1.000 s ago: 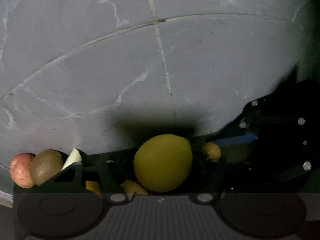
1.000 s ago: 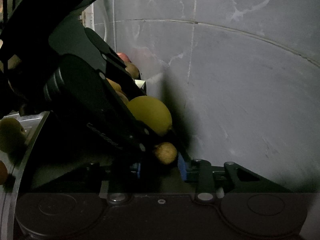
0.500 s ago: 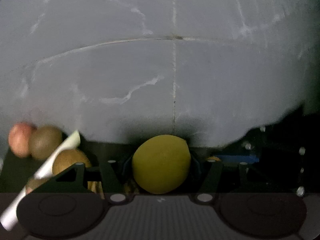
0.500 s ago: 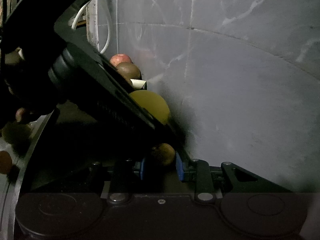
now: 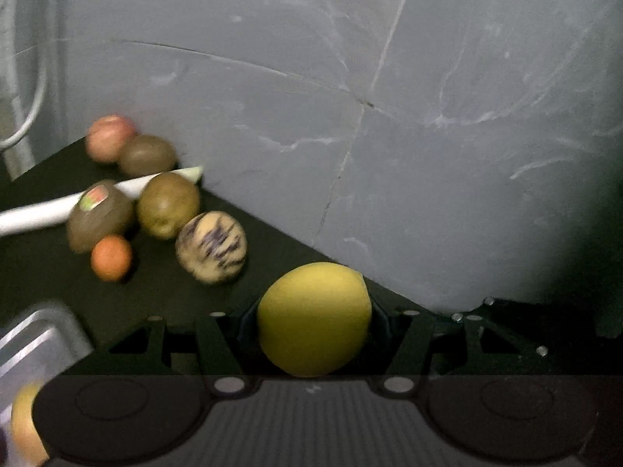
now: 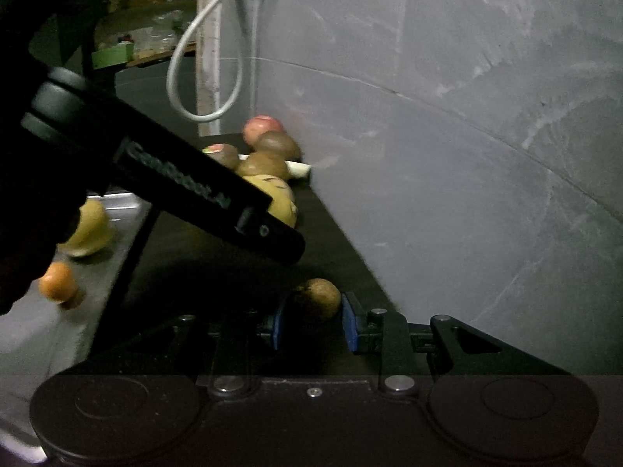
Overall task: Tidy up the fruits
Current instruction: 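Grasp the yellow lemon with the left tool while the right tool grasps a small brown fruit, then place the lemon on the tray with the left tool while the right tool releases the brown fruit there, then withdraw both open tools from the tray, then grasp the small orange with the left tool while the right tool grasps the striped pepino melon, then carry the orange onto the tray and open the left tool while the right tool releases the melon there, then move both open tools back toward the fruit row by the wall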
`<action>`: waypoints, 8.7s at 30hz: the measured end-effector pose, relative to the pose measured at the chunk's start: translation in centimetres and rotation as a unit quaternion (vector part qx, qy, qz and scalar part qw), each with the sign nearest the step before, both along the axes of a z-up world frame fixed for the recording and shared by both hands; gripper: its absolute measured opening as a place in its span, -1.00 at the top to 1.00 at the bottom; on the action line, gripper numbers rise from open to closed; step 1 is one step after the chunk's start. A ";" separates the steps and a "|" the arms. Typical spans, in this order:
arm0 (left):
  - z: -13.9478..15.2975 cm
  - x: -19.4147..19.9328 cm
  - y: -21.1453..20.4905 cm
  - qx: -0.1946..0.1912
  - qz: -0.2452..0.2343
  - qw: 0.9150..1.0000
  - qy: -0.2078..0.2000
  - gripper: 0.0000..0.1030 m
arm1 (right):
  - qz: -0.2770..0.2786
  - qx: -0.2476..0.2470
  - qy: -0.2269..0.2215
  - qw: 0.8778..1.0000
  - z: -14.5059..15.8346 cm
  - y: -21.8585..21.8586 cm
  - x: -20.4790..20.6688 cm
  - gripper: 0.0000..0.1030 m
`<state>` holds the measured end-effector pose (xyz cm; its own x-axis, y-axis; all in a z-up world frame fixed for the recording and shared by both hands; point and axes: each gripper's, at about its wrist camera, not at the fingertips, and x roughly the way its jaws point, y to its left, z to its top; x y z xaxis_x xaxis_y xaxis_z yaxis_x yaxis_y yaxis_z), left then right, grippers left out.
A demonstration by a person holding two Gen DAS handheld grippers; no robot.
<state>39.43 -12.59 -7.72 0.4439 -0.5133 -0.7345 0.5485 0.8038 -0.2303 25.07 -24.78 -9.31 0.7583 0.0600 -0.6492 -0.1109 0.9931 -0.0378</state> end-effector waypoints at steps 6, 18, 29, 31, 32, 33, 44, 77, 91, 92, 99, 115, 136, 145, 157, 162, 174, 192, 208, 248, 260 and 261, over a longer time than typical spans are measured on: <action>1.7 -5.0 5.1 -0.023 0.089 0.996 0.005 -0.20 | 0.042 0.009 -0.006 0.999 1.0 2.6 -1.9 0.39; 2.1 -13.7 14.5 0.000 0.260 0.966 0.000 -0.20 | 0.175 0.033 -0.004 0.984 2.1 11.2 -4.8 0.39; 0.5 -15.8 19.4 0.006 0.365 0.931 0.011 -0.20 | 0.235 0.034 0.010 0.971 0.6 15.4 -4.7 0.39; 0.1 -15.5 19.6 0.007 0.372 0.928 0.011 -0.20 | 0.237 0.033 0.012 0.971 0.3 15.7 -4.3 0.39; 0.0 -15.4 19.6 0.006 0.374 0.927 0.011 -0.20 | 0.238 0.033 0.013 0.971 0.2 15.8 -4.1 0.39; -0.2 -15.3 19.7 0.006 0.374 0.927 0.013 -0.20 | 0.238 0.032 0.014 0.971 0.1 15.9 -3.9 0.39; -1.0 -14.8 20.1 0.016 0.370 0.929 0.019 -0.20 | 0.241 0.028 0.026 0.970 -0.9 16.5 -3.4 0.39; 4.7 -27.7 18.1 0.053 0.353 0.933 0.054 -0.99 | 0.130 0.027 0.070 0.989 6.1 7.1 -14.1 -0.99; 6.5 -24.8 11.4 0.087 0.220 0.971 0.043 -0.99 | 0.028 0.001 0.051 0.998 7.9 2.1 -15.4 -0.99; 6.8 -24.2 11.0 0.087 0.215 0.972 0.036 -0.99 | 0.025 0.002 0.047 0.999 8.0 1.9 -15.3 -0.99; 8.2 -17.9 9.9 0.087 0.204 0.975 0.009 -0.99 | 0.026 0.005 0.011 1.000 8.2 1.3 -12.5 -0.99; 5.3 1.6 9.0 0.084 0.231 0.969 -0.036 -0.99 | 0.104 -0.028 -0.003 0.994 3.8 3.6 7.0 -0.99; -2.7 9.0 6.0 0.126 0.168 0.977 -0.025 -0.33 | 0.075 -0.021 0.016 0.997 -3.1 5.3 15.4 -0.43; -3.2 9.3 5.5 0.096 0.165 0.981 -0.022 0.05 | 0.070 -0.010 0.028 0.997 -3.5 5.1 15.9 -0.08; -2.2 7.5 6.2 0.061 0.178 0.982 -0.009 0.34 | 0.069 0.018 0.015 0.997 -3.0 4.6 13.9 -0.05; -0.8 4.3 7.4 0.039 0.197 0.980 -0.009 0.34 | 0.074 0.025 0.006 0.997 -1.9 4.6 11.5 -0.05; 2.9 -7.3 10.6 0.005 0.255 0.967 -0.002 0.34 | 0.107 0.027 0.002 0.994 1.8 6.0 2.7 -0.05; 2.2 -21.8 16.4 0.019 0.357 0.933 0.039 0.34 | 0.206 0.034 0.035 0.977 3.3 11.6 -7.9 -0.05; 0.0 -21.0 18.5 0.021 0.417 0.907 0.060 0.33 | 0.246 0.020 0.060 0.967 0.9 15.1 -6.1 -0.05; 2.9 -29.3 17.9 0.091 0.352 0.923 0.125 -0.98 | 0.145 -0.002 0.057 0.988 6.9 9.8 -14.7 -0.99; 4.2 -28.2 14.4 0.101 0.288 0.945 0.118 -0.99 | 0.052 -0.029 0.053 0.997 7.5 5.8 -15.2 -0.99; 4.3 -28.0 14.2 0.101 0.285 0.946 0.116 -0.99 | 0.040 -0.030 0.047 0.998 7.6 5.3 -15.2 -0.99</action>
<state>11.44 1.57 -3.41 0.4212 -0.0778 -0.9036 -0.0332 0.9943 -0.1011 9.92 -19.45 -1.76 0.6881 0.0769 -0.7215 -0.1965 0.9770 -0.0833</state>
